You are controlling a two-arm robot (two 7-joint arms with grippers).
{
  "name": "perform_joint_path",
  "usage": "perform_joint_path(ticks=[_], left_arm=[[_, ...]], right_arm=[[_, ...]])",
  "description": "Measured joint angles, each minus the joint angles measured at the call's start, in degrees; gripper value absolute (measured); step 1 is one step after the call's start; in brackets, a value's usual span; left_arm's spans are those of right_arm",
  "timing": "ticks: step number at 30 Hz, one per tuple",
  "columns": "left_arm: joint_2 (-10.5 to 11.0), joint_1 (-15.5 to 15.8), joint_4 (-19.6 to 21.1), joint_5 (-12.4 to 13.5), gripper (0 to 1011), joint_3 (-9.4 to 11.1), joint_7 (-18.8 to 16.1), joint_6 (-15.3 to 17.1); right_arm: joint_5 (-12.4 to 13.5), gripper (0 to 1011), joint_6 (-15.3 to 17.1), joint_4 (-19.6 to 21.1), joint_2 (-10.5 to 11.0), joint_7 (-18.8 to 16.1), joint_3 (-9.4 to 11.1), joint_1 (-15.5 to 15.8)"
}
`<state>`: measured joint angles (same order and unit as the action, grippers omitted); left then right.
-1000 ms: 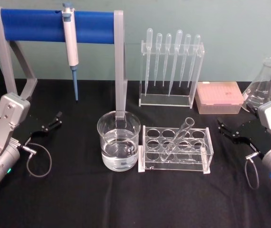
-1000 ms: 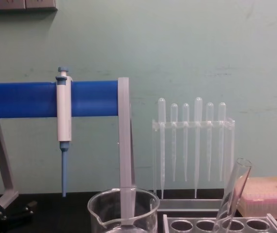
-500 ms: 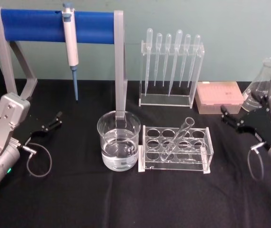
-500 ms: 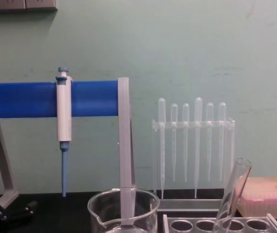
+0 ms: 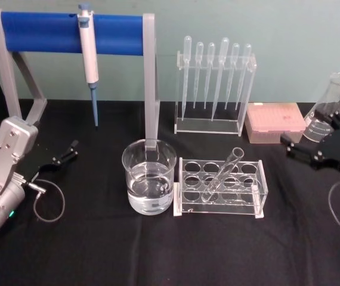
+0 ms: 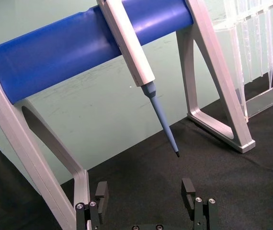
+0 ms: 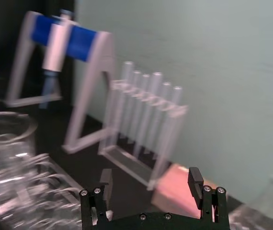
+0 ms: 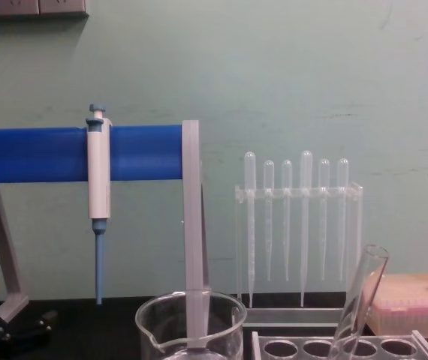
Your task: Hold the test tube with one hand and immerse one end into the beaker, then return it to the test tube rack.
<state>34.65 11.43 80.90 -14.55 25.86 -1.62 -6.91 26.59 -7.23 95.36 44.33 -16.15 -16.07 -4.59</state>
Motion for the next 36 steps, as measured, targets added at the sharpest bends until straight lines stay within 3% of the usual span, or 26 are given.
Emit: perform_joint_path(ticks=[6, 10, 19, 21, 25, 29, 36], left_arm=[[0.0, 0.0, 0.0, 0.0, 1000, 0.0, 0.0, 0.0], [0.0, 0.0, 0.0, 0.0, 1000, 0.0, 0.0, 0.0], [0.0, 0.0, 0.0, 0.0, 1000, 0.0, 0.0, 0.0], [0.0, 0.0, 0.0, 0.0, 1000, 0.0, 0.0, 0.0], [0.0, 0.0, 0.0, 0.0, 1000, 0.0, 0.0, 0.0], [0.0, 0.0, 0.0, 0.0, 1000, 0.0, 0.0, 0.0], [0.0, 0.0, 0.0, 0.0, 1000, 0.0, 0.0, 0.0]], right_arm=[[5.24, 1000, -1.12, -0.75, 2.98, -11.69, 0.46, 0.49], [6.67, 1002, -1.77, -1.44, 3.66, -16.9, 0.14, 0.46], [7.94, 1002, -2.78, -3.6, 2.76, -26.1, -1.75, -1.7], [10.18, 1002, -2.91, -4.78, 2.05, -30.98, -2.65, -3.07], [12.21, 1002, -2.62, -6.09, 1.35, -35.09, -4.2, -4.69], [13.05, 1002, -1.73, -7.01, 0.89, -36.45, -5.47, -5.82], [13.4, 1002, -0.23, -8.97, -0.44, -35.67, -7.12, -7.76]])
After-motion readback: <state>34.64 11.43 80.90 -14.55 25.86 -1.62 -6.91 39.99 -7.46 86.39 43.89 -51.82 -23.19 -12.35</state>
